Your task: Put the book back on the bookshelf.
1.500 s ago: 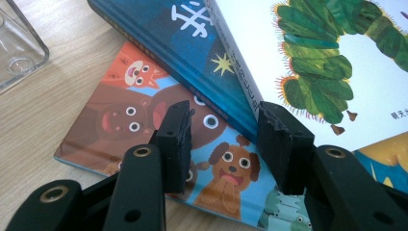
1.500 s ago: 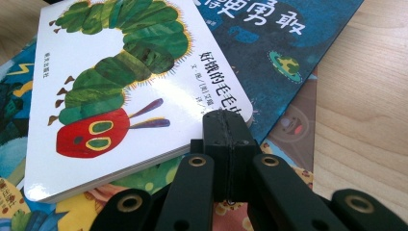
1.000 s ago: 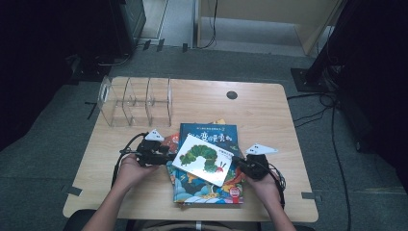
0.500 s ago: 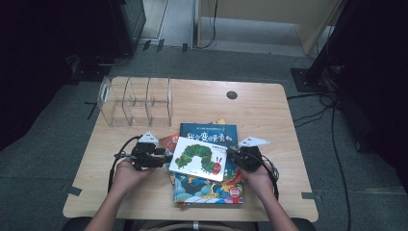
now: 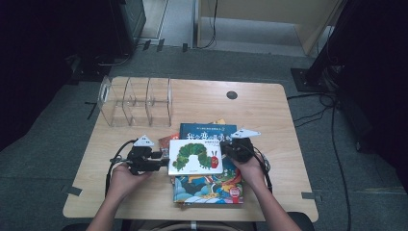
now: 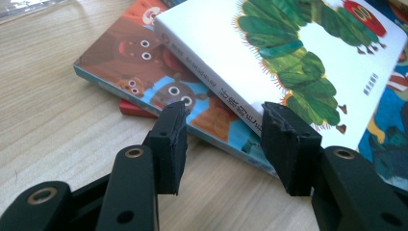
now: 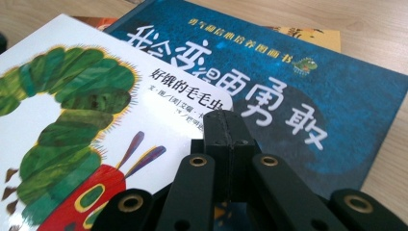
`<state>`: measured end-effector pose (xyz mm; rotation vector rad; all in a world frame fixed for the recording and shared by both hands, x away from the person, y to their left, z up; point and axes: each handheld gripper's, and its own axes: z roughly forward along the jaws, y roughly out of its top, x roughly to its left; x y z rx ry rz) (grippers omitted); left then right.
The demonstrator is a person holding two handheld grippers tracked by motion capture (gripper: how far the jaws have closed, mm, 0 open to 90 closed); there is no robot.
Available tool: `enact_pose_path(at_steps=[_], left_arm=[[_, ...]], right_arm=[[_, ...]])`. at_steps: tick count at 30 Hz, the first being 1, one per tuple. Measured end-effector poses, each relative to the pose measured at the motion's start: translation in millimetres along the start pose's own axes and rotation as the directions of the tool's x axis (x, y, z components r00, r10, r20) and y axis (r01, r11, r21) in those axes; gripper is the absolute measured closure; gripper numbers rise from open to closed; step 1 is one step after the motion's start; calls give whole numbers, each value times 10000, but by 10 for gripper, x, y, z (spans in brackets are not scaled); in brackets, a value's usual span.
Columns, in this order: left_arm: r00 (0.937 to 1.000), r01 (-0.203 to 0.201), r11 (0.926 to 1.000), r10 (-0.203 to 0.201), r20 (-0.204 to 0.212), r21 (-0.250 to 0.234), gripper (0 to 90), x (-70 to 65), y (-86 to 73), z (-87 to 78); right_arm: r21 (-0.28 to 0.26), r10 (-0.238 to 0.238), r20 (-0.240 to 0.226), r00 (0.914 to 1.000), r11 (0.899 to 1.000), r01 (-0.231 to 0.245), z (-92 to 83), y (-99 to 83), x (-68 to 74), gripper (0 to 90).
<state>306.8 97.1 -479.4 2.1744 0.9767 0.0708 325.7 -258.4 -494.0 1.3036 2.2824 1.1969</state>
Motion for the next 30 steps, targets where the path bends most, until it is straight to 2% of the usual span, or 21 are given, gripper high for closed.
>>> enact_pose_path(at_steps=[3, 10, 16, 18, 20, 21, 24, 27, 30], left_arm=[[10000, -26, 10000, 26, -2, -46, 527, -29, -19, -13], [9995, 81, 9999, -79, 305, -60, 540, -86, -51, -17], [9998, -117, 9999, 119, 176, -113, 524, -100, -48, -17], [9987, -40, 9999, 45, 512, -96, 534, -57, -26, -12], [9949, 282, 9996, -278, 965, -36, 526, 7, 1, -4], [9943, 373, 9993, -369, 1004, -18, 518, 32, 9, -5], [9974, 126, 9998, -113, 711, -182, 493, 60, 28, -20], [9981, -33, 9994, 54, 612, -339, 487, 76, 63, -45], [9986, -222, 9990, 240, 470, -385, 512, 102, 82, -54]], right_arm=[[-91, -34, 30, 10000, 10000, 35, 50, 28, 6, 900], [-37, -123, 7, 9999, 9999, 123, 123, 101, -17, 900], [-131, -177, -11, 9998, 9998, 177, 138, 104, -27, 896], [-155, -231, 65, 9997, 9996, 232, 135, 104, -28, 880], [-77, -199, 43, 9998, 9998, 200, 119, 105, -23, 878], [-94, -220, 50, 9997, 9997, 221, 109, 107, -15, 878], [-94, -255, 50, 9997, 9996, 255, 66, 108, 14, 865], [-69, -311, 136, 9994, 9995, 312, 16, 91, 39, 818], [-243, -203, -71, 9998, 9995, 201, -58, 55, 54, 811]])
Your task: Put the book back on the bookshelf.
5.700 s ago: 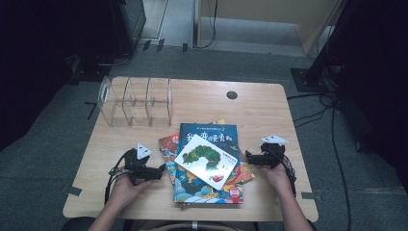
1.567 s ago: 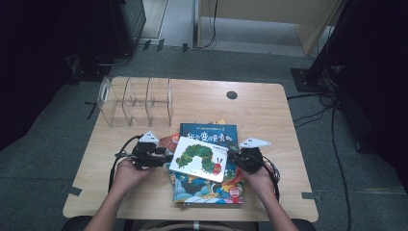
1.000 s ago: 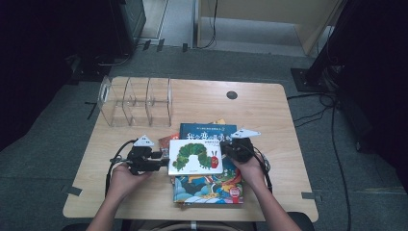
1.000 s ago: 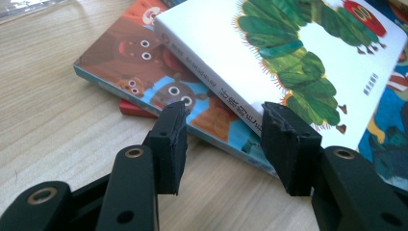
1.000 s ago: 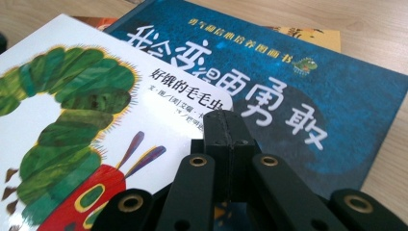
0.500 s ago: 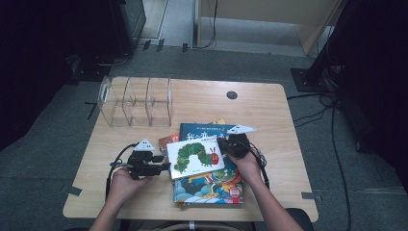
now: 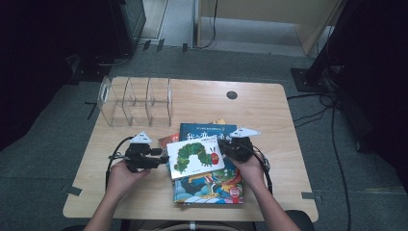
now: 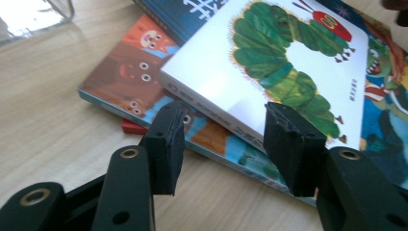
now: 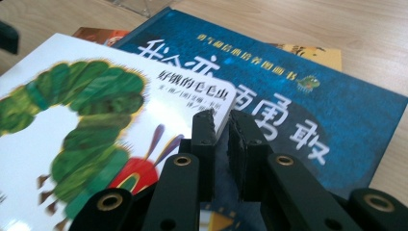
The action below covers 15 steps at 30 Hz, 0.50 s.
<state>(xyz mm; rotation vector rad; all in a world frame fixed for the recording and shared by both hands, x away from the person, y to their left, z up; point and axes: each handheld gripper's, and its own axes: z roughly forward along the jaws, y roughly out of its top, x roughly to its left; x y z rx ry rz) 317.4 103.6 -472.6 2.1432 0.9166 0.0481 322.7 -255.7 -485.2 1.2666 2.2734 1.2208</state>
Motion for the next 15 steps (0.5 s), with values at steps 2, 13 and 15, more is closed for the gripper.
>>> enact_pose_path(at_steps=[2, 13, 15], left_arm=[[9997, -176, 9998, 176, -150, -10, 579, 17, 1, 4], [9983, -176, 9997, 183, -561, 144, 722, 170, 139, 57], [9983, -38, 9998, 50, -587, 194, 724, 211, 171, 72]], right_arm=[[44, -67, -58, 10000, 10000, 67, -47, -26, 36, 813], [-30, -159, -238, 9996, 9999, 158, -287, -204, 231, 813], [62, -45, -218, 9998, 10000, 46, -325, -239, 236, 835]])
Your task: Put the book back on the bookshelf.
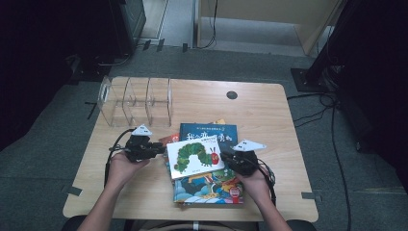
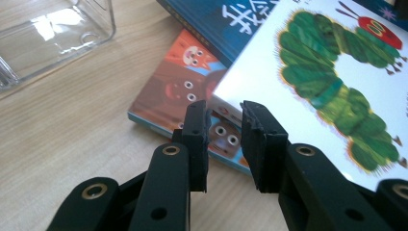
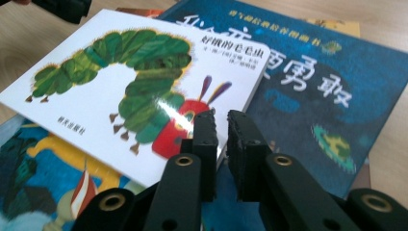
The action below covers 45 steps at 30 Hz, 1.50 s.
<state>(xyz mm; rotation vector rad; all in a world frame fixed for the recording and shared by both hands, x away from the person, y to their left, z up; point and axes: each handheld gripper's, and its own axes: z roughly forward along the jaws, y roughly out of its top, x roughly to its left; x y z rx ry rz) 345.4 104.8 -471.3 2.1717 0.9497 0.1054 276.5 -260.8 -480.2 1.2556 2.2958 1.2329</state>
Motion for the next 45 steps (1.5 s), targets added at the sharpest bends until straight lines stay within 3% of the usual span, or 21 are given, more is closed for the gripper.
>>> enact_pose_path(at_steps=[3, 6, 11, 16, 19, 28, 34, 38, 45], left_arm=[[9995, 329, 9994, -329, 3, -48, 768, 66, 30, 26], [9998, 122, 9997, -119, -140, 216, 793, 90, 71, 66], [9993, -323, 9995, 324, -167, 43, 793, 127, 123, 118], [9988, -470, 9988, 472, -130, 101, 787, 153, 172, 195], [9992, -360, 9992, 363, -145, 152, 750, 171, 177, 231], [9992, 83, 9990, -99, 375, 437, 748, 195, 128, 203], [9991, -78, 9983, 53, 428, 577, 731, 148, 81, 158], [9986, 88, 9975, -124, 510, 706, 710, 140, 61, 136], [9936, 285, 9973, -356, 1071, 676, 665, 122, 17, 115]], right_arm=[[80, 163, 41, 9999, 9998, -164, -42, -55, 3, 897], [189, 159, 65, 9999, 9997, -160, -72, -95, 26, 900], [221, 214, 21, 9998, 9995, -215, -138, -186, 126, 900], [434, 137, -134, 9998, 9990, -131, -159, -263, 215, 900], [579, 89, -96, 9999, 9983, -83, -130, -274, 225, 900], [493, 133, -67, 9999, 9987, -130, -123, -270, 167, 900], [380, 200, 29, 9998, 9991, -201, -108, -260, 94, 900], [325, 254, 114, 9996, 9991, -258, -89, -241, 60, 900], [283, 312, 89, 9995, 9991, -314, -46, -202, -5, 899]])
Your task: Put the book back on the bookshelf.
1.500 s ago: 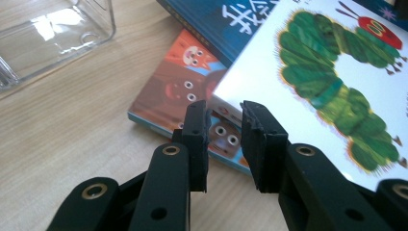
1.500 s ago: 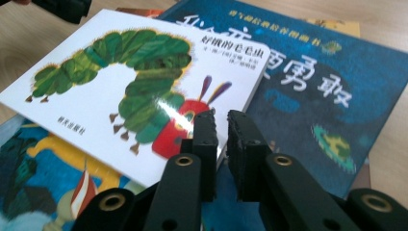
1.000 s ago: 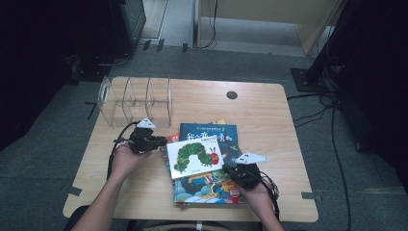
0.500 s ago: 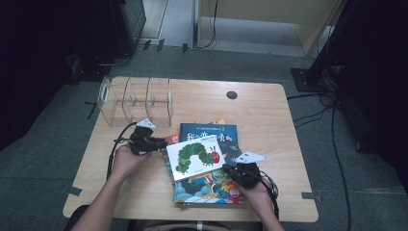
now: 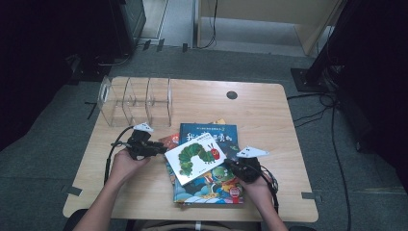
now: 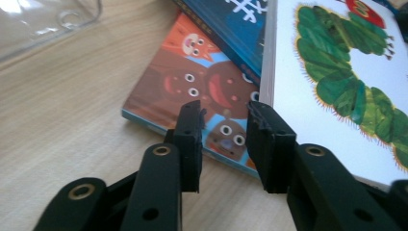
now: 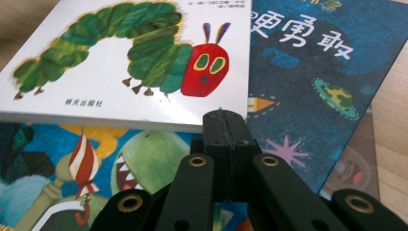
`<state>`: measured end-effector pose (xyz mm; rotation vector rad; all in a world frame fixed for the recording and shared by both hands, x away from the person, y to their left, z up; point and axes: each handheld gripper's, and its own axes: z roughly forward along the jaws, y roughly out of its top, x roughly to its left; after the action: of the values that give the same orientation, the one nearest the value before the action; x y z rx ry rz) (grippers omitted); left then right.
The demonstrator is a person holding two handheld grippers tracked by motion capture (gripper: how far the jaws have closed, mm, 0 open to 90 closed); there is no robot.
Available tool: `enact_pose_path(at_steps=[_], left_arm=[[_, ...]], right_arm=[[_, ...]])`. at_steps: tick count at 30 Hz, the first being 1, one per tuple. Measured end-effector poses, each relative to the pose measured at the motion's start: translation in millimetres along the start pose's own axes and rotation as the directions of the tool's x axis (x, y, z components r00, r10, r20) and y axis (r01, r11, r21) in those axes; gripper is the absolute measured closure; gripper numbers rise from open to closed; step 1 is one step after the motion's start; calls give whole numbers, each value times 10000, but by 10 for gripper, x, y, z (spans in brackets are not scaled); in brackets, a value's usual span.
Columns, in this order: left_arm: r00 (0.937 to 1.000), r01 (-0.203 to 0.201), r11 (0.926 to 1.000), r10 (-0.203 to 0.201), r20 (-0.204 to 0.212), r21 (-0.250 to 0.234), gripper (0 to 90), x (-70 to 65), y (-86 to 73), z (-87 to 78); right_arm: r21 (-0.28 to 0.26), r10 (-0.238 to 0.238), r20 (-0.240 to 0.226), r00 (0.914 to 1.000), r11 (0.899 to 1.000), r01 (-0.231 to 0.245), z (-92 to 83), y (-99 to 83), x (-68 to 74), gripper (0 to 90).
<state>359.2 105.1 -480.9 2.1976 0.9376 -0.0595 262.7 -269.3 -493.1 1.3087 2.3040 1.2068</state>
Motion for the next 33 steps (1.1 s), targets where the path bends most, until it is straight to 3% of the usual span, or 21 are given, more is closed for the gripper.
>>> enact_pose_path(at_steps=[4, 9, 18, 25, 27, 33], left_arm=[[9997, -242, 9995, 242, -1, 222, 640, -80, -18, 35], [9930, -880, 9961, 877, -797, -10, 600, -202, -89, 4], [9998, -158, 9997, 160, -86, 197, 623, -205, -180, -39], [9998, -148, 9994, 151, -121, 321, 592, -283, -233, -54], [9998, -214, 9987, 212, 47, 456, 580, -308, -247, -57], [9987, -328, 9983, 347, -378, 483, 517, -331, -265, -81]], right_arm=[[-21, 10, -26, 10000, 10000, -10, 46, 37, -37, 899], [4, -59, -75, 10000, 10000, 59, 95, 84, -58, 899], [-23, -152, -160, 9998, 9999, 152, 183, 163, -96, 900], [7, 9, -204, 9998, 10000, -9, 250, 231, -132, 900], [64, -64, -210, 9998, 10000, 65, 273, 263, -148, 900], [93, -160, -178, 9997, 9998, 162, 299, 299, -152, 900]])
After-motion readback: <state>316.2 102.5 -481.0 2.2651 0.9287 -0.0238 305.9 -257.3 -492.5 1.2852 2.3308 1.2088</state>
